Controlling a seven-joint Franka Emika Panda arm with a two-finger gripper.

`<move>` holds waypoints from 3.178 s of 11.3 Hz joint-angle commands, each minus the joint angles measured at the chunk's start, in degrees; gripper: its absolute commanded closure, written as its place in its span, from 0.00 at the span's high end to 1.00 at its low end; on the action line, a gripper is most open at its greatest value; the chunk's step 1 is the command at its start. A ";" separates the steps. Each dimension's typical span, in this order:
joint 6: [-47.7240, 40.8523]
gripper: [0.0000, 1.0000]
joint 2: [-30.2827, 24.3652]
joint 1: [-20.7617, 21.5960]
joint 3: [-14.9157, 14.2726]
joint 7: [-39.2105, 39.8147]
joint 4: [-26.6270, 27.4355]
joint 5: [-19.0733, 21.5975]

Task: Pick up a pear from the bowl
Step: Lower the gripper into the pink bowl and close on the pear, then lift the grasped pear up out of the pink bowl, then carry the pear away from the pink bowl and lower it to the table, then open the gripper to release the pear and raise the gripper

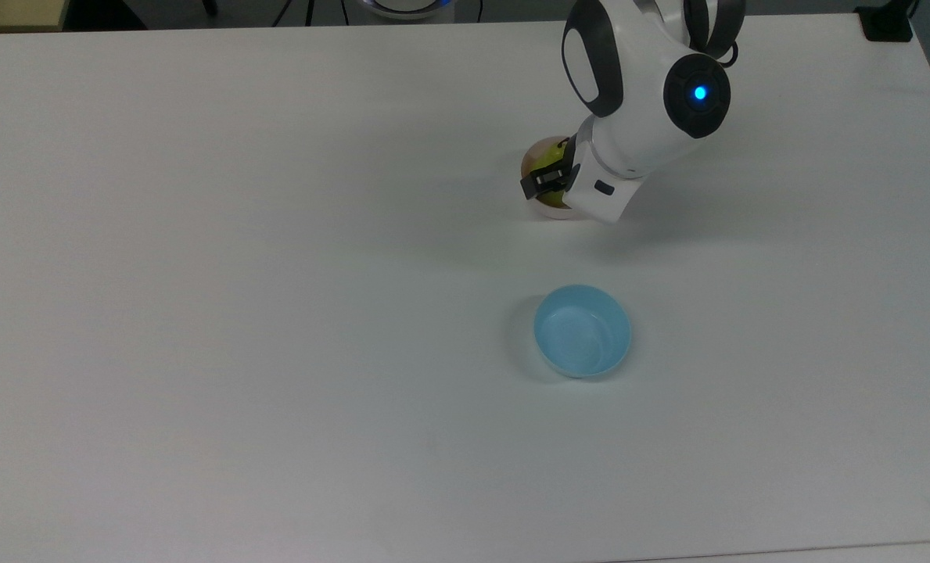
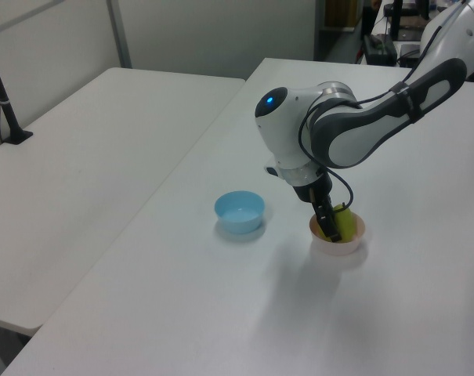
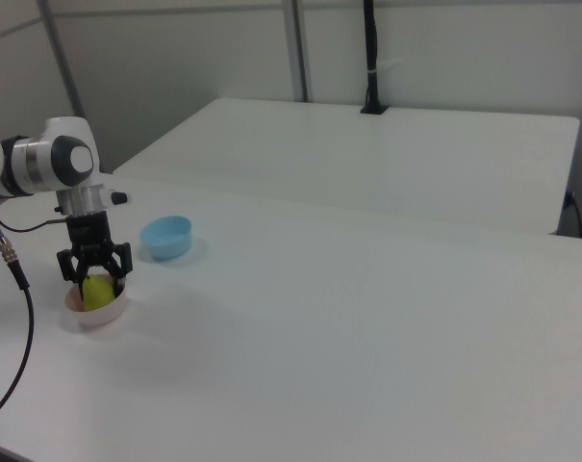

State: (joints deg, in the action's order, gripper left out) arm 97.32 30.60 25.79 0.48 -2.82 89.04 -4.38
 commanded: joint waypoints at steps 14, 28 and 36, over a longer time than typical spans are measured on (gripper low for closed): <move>-1.72 0.65 -7.94 -19.63 -1.44 10.12 -0.46 -0.54; -5.27 1.00 -13.88 -20.61 -1.53 1.94 0.08 -4.15; -11.98 1.00 -23.75 -22.71 -1.80 -0.15 -0.36 -3.36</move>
